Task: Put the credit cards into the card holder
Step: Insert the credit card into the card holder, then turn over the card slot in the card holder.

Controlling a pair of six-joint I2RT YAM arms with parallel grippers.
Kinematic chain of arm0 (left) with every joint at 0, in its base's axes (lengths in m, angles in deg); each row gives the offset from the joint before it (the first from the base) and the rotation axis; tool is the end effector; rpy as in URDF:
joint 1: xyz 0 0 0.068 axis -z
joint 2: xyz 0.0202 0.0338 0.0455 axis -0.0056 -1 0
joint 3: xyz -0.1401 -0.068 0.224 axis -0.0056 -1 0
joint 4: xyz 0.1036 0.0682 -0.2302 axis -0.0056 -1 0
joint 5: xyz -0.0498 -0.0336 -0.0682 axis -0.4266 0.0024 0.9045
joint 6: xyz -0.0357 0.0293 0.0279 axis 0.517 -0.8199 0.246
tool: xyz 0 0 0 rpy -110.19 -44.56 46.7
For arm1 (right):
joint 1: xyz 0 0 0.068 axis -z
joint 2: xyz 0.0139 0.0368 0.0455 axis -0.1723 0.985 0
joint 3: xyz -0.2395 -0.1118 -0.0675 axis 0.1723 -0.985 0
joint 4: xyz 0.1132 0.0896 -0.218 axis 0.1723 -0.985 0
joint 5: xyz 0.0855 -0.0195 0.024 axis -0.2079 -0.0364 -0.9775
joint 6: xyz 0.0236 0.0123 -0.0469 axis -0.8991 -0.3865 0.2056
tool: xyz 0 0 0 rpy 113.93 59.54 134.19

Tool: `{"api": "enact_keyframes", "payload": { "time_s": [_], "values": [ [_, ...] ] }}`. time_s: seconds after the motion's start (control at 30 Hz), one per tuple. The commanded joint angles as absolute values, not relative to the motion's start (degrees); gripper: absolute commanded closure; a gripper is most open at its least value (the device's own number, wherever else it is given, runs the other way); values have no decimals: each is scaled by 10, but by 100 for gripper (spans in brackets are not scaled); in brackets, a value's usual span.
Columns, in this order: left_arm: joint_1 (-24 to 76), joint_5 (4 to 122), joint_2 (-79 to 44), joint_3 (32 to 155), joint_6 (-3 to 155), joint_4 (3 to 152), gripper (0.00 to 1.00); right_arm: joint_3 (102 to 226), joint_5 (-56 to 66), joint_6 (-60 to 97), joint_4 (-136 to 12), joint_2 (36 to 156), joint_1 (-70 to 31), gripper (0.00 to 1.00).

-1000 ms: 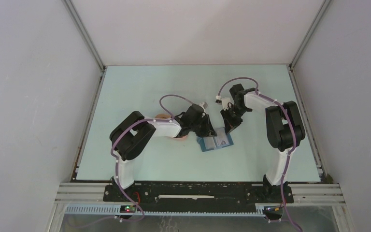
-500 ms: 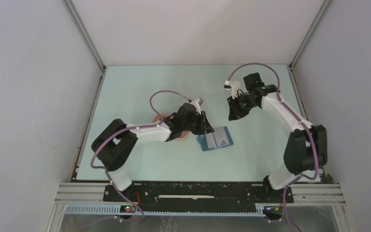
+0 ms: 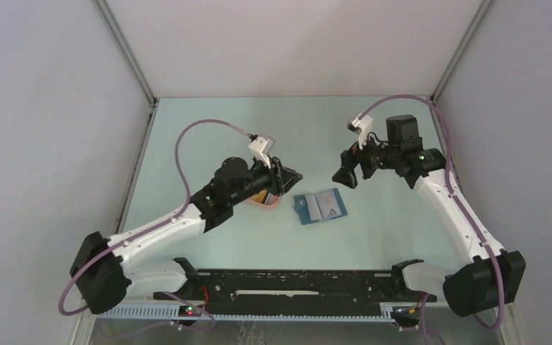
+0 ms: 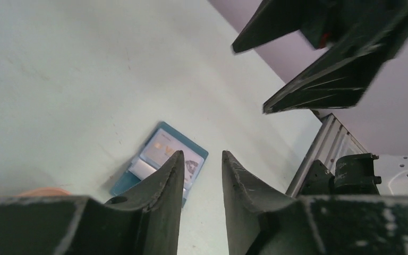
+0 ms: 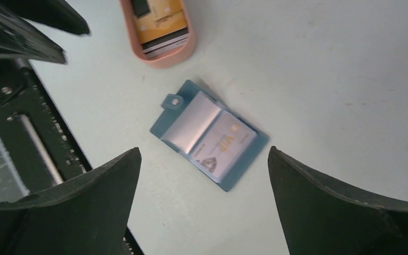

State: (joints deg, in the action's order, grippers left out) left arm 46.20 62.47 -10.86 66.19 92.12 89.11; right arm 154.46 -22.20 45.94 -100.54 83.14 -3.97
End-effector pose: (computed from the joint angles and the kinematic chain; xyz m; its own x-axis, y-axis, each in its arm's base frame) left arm 0.1896 -0.2068 0.2942 -0.4822 -0.1547 -0.8623 0.6620 0.5803 -0.4744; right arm 0.2349 0.0791 0.3411 -0.3860 -0.3896 -0.8362 -0.8019 0.5899 0.0953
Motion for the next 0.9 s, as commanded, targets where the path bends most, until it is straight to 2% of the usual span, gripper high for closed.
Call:
{"api": "enact_keyframes", "payload": {
  "time_s": [0.0, 0.1, 0.17, 0.2, 0.23, 0.5, 0.87],
  "values": [
    [465, 581, -23, 630, 829, 881, 59, 1532, -309, 451, -999, 872, -39, 2],
    [464, 551, 33, 605, 815, 873, 46, 1514, -321, 442, -991, 902, -37, 3],
    [463, 508, 73, 578, 826, 886, 24, 1501, -323, 428, -980, 926, -30, 5],
    [462, 492, 88, 560, 840, 900, 9, 1500, -326, 420, -978, 943, -25, 5],
    [462, 480, 102, 542, 856, 912, 1, 1500, -327, 413, -978, 960, -21, 6],
    [455, 542, 128, 436, 923, 991, 0, 1510, -298, 372, -971, 1065, -13, 11],
    [455, 608, 38, 402, 960, 1084, 5, 1531, -275, 348, -977, 1153, -12, 23]
  ]
}}
